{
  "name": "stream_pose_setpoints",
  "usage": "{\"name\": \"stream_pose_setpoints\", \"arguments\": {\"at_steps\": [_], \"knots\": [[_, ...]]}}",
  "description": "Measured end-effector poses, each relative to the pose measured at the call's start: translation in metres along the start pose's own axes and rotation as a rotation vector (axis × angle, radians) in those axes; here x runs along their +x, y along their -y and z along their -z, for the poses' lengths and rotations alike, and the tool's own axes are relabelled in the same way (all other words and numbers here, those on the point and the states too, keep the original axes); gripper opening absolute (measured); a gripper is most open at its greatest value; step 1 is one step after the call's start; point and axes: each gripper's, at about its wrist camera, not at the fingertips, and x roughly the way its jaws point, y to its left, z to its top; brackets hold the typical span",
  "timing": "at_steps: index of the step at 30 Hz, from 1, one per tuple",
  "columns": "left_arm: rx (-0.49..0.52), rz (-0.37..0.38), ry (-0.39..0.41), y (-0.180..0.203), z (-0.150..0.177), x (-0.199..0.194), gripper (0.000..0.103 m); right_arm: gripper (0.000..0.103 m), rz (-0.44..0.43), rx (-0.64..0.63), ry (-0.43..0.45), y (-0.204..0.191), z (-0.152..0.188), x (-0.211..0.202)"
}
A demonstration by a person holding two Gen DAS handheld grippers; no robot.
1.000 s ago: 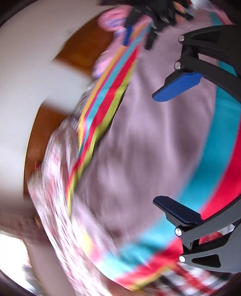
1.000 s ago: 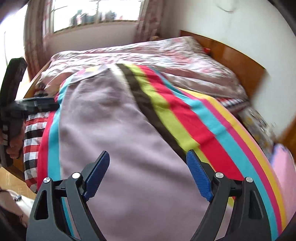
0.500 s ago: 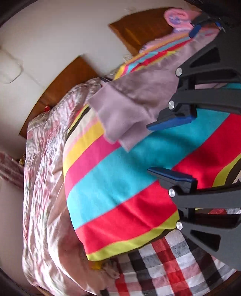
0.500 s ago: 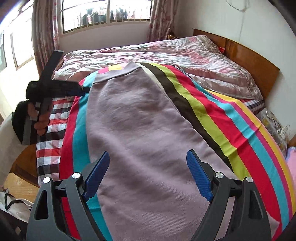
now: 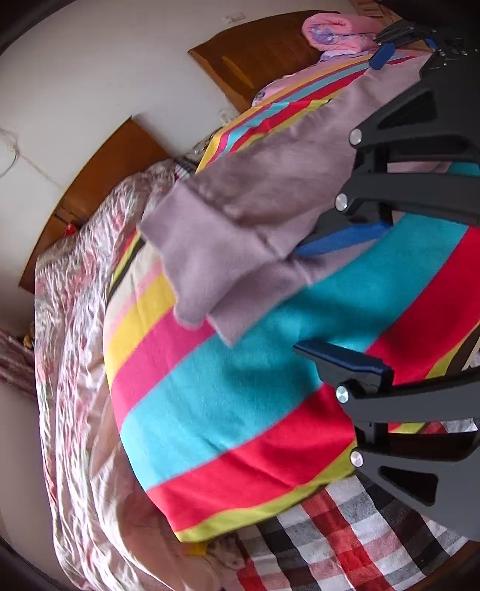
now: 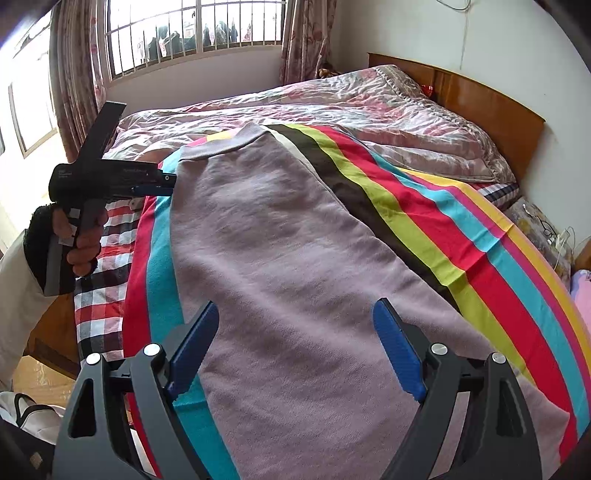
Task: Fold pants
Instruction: 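Grasp the pant leg cuff with the left gripper and lift it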
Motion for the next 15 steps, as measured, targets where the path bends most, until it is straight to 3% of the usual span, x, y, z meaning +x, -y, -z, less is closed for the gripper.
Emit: {"name": "stream_pose_setpoints", "arguments": {"at_steps": [2,5,8,10,11,15], "knots": [[0.028,0.023,-0.008,0.014,0.001,0.001,0.047,0.082,0.005,0.008,0.003,0.001,0.001,-0.002],[-0.007,0.047,-0.036,0.013,-0.003,0.014,0.047,0.082,0.013,0.017,0.009,0.003,0.003,-0.007],[-0.08,0.156,-0.025,-0.006,-0.011,0.019,0.048,0.083,0.028,0.04,0.017,0.009,0.009,-0.016],[-0.125,0.298,0.004,-0.021,-0.017,0.02,0.034,0.083,0.036,0.055,0.013,0.013,0.014,-0.018],[-0.124,0.322,-0.006,-0.024,-0.018,0.023,0.027,0.083,0.039,0.067,0.01,0.016,0.018,-0.019],[-0.09,0.364,0.002,-0.027,-0.011,0.027,0.018,0.084,0.053,0.118,-0.024,0.025,0.035,-0.014]]}}
